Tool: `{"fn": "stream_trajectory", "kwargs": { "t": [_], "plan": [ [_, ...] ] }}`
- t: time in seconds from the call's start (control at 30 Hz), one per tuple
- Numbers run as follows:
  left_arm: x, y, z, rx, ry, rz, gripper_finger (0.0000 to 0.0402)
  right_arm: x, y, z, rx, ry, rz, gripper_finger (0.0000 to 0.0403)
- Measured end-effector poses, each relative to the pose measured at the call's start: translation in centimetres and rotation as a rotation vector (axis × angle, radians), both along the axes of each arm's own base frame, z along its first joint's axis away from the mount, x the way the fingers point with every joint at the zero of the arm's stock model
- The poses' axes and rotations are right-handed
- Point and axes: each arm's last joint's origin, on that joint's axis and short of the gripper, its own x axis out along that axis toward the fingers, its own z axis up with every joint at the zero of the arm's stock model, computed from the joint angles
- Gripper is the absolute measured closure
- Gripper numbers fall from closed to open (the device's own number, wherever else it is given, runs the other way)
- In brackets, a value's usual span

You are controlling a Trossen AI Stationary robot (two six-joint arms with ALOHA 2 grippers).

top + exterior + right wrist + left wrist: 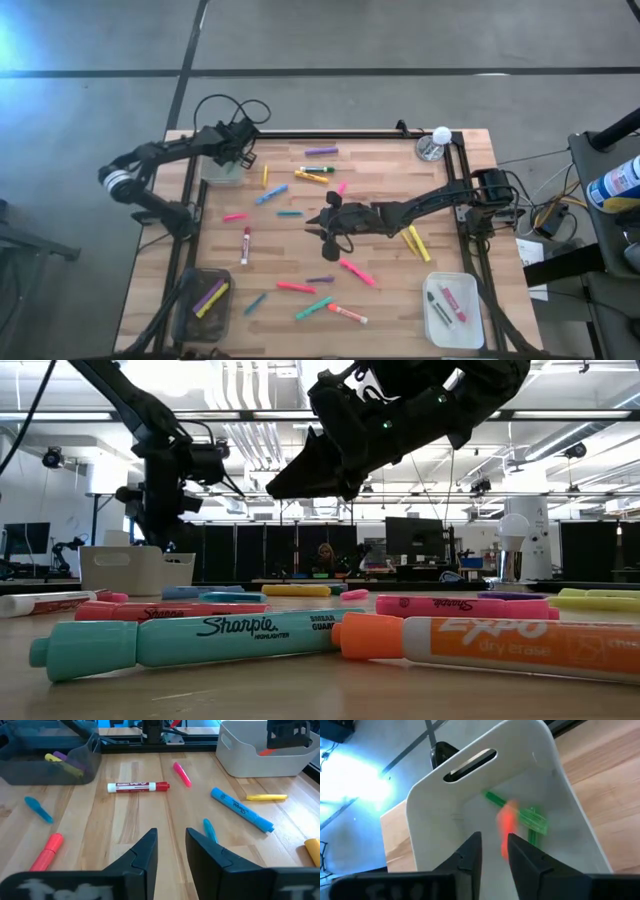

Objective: Pick & Place Markers
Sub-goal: Put the orange pen into the gray bin, then put the left pink pen into the gray bin

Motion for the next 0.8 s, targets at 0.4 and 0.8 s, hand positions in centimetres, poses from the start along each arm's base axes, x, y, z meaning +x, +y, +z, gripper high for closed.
{"fn": "stream_trajectory", "kwargs": {
  "t": [0.4,0.8],
  "plan": [
    [-0.4,-2.7,3.4,-0.072,-0.138,-0.139,0.0328,0.0,0.0,-0.2,-0.04,0.008,0.018,0.0331],
    [2.2,-14.3,2.3,-0.202,-0.288,-0.66,0.0398,-0.9,0.1,-1.8,-0.077,0.038,0.039,0.0358]
  ]
}}
